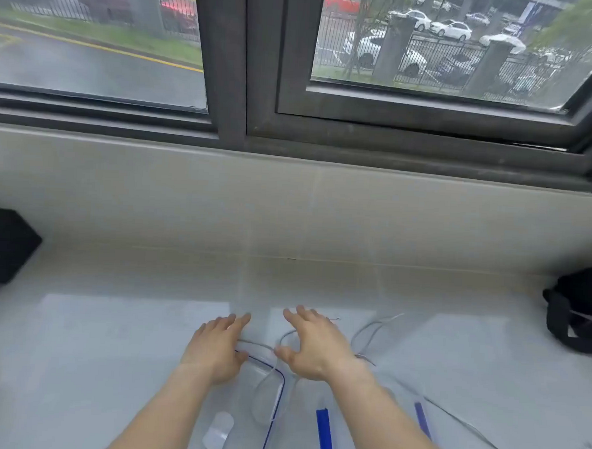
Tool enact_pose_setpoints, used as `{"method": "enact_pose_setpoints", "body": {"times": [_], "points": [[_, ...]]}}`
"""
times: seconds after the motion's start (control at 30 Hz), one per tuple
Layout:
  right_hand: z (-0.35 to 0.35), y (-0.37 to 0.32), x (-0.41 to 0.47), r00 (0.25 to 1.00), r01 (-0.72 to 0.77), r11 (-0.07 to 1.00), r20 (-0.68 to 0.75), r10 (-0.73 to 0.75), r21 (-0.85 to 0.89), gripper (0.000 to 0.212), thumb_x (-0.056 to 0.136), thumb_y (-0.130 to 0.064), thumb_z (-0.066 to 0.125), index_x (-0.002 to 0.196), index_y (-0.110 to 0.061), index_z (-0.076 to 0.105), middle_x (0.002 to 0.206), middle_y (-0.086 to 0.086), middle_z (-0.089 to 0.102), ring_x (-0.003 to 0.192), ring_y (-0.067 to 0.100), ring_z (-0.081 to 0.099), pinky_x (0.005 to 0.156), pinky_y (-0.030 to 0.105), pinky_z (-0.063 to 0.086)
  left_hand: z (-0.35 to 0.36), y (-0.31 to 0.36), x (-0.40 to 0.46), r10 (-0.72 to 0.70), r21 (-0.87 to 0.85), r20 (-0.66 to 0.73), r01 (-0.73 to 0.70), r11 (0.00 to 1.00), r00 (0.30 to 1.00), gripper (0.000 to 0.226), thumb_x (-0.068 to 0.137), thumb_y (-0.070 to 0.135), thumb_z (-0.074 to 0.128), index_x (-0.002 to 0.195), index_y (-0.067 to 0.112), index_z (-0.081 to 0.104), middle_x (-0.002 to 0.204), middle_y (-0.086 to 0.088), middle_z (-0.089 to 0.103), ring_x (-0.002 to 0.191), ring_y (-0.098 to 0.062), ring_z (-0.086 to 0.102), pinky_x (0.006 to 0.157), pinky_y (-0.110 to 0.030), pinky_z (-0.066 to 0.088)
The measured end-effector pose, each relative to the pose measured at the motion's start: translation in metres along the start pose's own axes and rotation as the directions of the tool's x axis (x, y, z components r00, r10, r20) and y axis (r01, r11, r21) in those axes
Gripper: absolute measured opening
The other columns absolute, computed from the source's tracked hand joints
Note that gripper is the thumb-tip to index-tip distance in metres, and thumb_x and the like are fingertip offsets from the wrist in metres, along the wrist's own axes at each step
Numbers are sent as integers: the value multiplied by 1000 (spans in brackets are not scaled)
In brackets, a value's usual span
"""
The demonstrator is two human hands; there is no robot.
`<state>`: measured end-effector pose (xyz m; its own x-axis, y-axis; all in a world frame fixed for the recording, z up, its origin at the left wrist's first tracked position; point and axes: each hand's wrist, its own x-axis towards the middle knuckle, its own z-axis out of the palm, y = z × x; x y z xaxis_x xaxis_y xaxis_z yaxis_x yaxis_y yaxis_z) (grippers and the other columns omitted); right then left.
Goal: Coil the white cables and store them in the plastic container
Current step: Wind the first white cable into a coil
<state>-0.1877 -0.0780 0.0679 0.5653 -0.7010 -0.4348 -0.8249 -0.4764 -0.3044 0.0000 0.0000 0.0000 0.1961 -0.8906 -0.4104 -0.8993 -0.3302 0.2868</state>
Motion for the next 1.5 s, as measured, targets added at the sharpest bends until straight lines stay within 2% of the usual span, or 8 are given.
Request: {"method": "enact_pose_setpoints", "body": {"times": [0.27,0.6,0.77,0.9,1.03,1.2,1.33,1.5], "points": [[20,5,0,995,-25,999,95,27,-25,73,97,-52,53,159,-22,29,164,6,32,152,27,25,123,40,23,21,0,5,-38,143,-56,45,989,998,63,93,17,50,151,35,34,144,1,44,132,-24,44,107,-34,35],[19,9,-7,993,-81,982,-69,94,171,57,97,-49,54,148,-26,48,149,0,50,140,23,44,109,35,39,7,-3,8,-79,72,-157,92,993,984,28,92,6,50,109,26,60,119,0,55,112,-24,49,79,-28,34],[4,-5,-8,915,-85,867,-306,263,491,19,92,-44,61,88,-28,70,86,-11,72,88,14,67,82,34,54,-43,12,3,-99,-164,-251,58,985,963,15,95,22,52,98,33,61,103,8,71,102,-22,62,74,-32,43],[-22,-22,-16,829,-22,788,-429,359,615,40,91,-46,61,60,-22,53,59,-5,64,63,17,61,67,36,51,-91,44,-5,-177,-477,-345,-10,879,922,7,92,30,57,90,32,64,83,12,67,84,-20,62,66,-30,42],[-55,-38,-29,866,80,538,-325,379,839,42,96,-42,60,69,-11,67,61,4,71,48,19,59,53,34,50,-138,77,-22,-190,-648,-437,-161,744,879,6,90,30,61,87,29,66,81,7,66,80,-19,64,70,-32,50],[-106,-54,-52,937,129,186,-181,300,974,56,104,-50,42,107,-5,75,94,13,75,77,26,68,60,33,57,-177,111,-51,-128,-696,-528,-342,632,839,7,84,32,71,83,27,67,81,3,74,78,-18,69,72,-32,54],[-140,-68,-76,947,231,118,-251,200,966,53,107,-43,39,113,-3,73,112,20,76,102,33,74,76,36,62,-193,130,-80,20,-665,-549,-451,595,836,11,86,35,75,82,25,70,78,4,78,71,-6,71,61,-18,51],[-174,-73,-110,936,326,111,-337,102,939,23,107,-19,47,102,-4,64,95,14,77,83,24,77,70,33,61,-211,142,-111,170,-570,-613,-581,581,772,10,90,18,71,84,24,77,81,8,80,78,-6,76,72,-24,57]]}}
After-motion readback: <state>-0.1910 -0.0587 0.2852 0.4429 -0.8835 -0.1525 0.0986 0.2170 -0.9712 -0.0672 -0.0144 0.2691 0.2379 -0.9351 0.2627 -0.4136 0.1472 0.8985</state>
